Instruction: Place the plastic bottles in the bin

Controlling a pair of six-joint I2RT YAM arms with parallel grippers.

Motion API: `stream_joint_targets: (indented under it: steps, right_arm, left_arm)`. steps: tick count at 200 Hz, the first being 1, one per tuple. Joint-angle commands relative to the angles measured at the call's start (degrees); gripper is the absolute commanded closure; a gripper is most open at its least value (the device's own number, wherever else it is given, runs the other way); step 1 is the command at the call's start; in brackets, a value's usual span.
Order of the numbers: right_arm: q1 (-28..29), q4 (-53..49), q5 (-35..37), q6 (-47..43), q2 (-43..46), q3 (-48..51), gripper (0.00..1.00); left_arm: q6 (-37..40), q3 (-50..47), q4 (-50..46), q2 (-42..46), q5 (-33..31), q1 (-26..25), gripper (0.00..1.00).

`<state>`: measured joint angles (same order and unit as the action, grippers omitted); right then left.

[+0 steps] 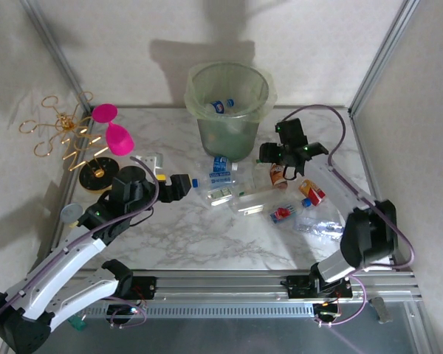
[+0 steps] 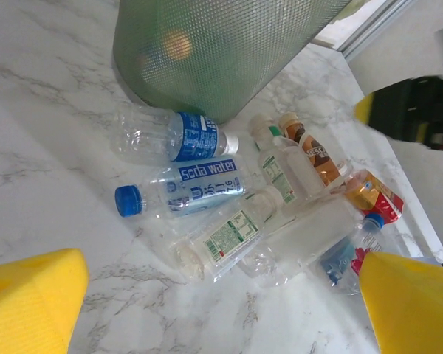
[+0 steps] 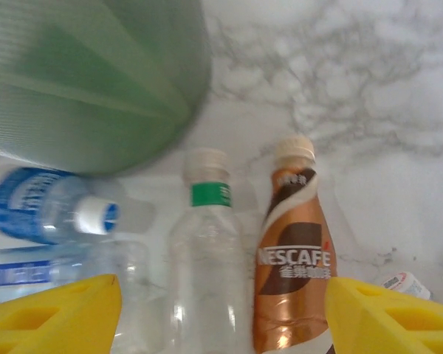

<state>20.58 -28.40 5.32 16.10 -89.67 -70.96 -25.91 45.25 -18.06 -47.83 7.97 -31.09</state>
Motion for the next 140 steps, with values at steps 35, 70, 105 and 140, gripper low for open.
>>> stream_joint_targets:
  steps: [35,70,105,140]
  right_arm:
    - [-5.3,-0.3,-4.6,-2.7,-9.9,0.0,0.32]
    - [-6.0,2.7,-6.4,-2.0,-10.9,3.5,0.34]
    - [-6.0,4.6,-8.0,-1.6,-11.8,5.3,0.35]
    - [-6.1,6.1,-7.9,-1.7,-14.1,5.8,0.37]
  left_arm:
    - [-0.9,-1.9,3.9,0.7,2.5,-0.6,0.06]
    - [-0.7,-1.9,4.4,0.1,3.3,-0.6,0.06]
    - [-0.6,-1.8,4.1,-0.7,3.5,-0.6,0.06]
    - [-0.4,-2.0,3.9,-0.2,2.5,-0.6,0.06]
